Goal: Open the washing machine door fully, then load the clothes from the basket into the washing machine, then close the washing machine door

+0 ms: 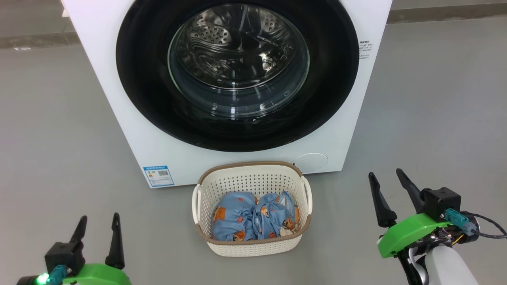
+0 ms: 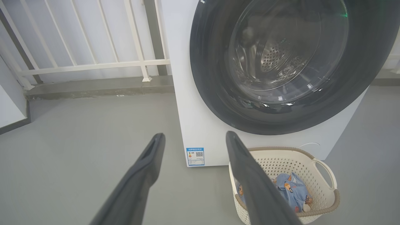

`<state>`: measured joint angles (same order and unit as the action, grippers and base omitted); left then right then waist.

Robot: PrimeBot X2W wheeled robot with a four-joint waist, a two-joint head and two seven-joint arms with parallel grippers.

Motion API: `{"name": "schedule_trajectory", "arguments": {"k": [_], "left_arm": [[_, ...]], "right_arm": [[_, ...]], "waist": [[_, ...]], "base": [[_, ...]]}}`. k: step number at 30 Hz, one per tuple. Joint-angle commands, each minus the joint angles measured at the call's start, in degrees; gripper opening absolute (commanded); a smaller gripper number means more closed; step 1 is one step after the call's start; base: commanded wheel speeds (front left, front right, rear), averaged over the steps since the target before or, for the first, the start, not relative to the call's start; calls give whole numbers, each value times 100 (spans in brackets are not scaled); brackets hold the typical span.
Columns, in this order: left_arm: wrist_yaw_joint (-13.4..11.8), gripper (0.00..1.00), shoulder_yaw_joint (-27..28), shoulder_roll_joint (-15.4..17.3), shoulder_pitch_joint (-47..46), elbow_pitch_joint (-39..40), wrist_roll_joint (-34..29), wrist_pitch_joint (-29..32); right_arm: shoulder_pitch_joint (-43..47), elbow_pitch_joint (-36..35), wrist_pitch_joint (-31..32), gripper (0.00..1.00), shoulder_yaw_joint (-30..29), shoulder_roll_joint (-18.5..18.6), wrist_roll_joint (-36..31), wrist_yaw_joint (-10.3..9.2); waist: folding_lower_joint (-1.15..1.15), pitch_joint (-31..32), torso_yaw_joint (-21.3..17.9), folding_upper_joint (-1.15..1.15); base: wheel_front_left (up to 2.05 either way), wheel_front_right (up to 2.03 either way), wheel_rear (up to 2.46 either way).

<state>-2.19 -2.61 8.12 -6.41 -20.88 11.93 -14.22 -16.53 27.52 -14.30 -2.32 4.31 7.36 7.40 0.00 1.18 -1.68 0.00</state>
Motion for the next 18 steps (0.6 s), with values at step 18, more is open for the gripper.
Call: {"name": "schedule_trajectory", "arguments": {"k": [18], "left_arm": [[-11, 100, 99, 188, -276, 202, 28, -77]], "right_arm": [[-184, -132, -70, 100, 97, -19, 30, 9]], "waist": [[0, -70, 11, 0]], "base": [[44, 44, -88]]}}
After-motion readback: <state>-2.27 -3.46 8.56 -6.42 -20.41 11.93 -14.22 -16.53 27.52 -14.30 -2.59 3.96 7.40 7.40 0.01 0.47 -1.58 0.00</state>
